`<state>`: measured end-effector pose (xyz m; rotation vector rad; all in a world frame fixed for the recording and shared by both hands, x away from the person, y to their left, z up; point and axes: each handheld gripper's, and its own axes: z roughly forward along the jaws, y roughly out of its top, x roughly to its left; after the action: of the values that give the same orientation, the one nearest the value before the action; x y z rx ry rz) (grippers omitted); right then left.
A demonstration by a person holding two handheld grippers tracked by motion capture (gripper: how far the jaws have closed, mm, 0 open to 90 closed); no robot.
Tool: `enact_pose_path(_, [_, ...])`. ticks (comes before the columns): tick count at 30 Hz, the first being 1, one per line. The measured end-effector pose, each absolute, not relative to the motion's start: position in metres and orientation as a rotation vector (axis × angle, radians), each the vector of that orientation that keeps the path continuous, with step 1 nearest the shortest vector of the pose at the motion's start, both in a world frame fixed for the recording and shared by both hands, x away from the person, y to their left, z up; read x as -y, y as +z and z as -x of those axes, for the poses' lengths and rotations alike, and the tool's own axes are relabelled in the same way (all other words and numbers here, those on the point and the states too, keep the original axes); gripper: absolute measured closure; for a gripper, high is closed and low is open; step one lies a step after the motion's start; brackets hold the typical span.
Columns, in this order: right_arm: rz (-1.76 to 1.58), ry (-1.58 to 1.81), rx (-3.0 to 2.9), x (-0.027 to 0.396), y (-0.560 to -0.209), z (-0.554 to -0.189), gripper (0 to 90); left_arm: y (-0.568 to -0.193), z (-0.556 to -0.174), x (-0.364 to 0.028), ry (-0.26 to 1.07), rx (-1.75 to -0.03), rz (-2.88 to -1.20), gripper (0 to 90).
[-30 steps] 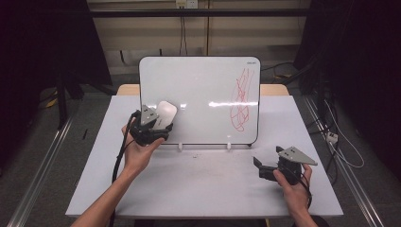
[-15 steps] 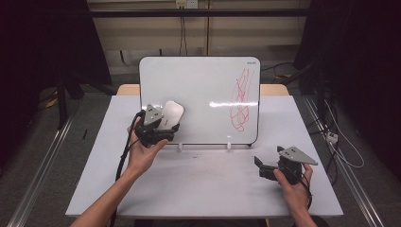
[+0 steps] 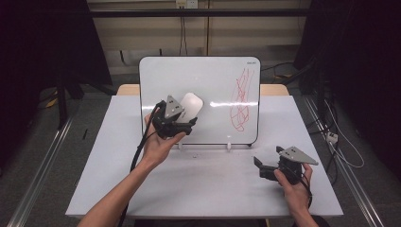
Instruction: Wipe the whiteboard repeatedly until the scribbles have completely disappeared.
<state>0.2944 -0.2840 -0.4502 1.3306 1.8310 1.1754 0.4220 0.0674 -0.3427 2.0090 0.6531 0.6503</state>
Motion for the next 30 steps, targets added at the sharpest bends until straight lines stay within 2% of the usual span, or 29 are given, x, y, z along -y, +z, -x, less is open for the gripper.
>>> enact_pose_path(11, [-1.331, 1.185, -1.837, 0.285, -0.451, -0.295, 5.3, -0.322, -0.441, -0.033, 0.669, -0.605, -2.012, 30.8])
enact_pose_path(30, [-1.318, 1.19, -1.835, 0.285, -0.449, -0.293, 5.4, -0.297, -0.461, 0.003, 0.698, -0.556, -2.006, 30.8])
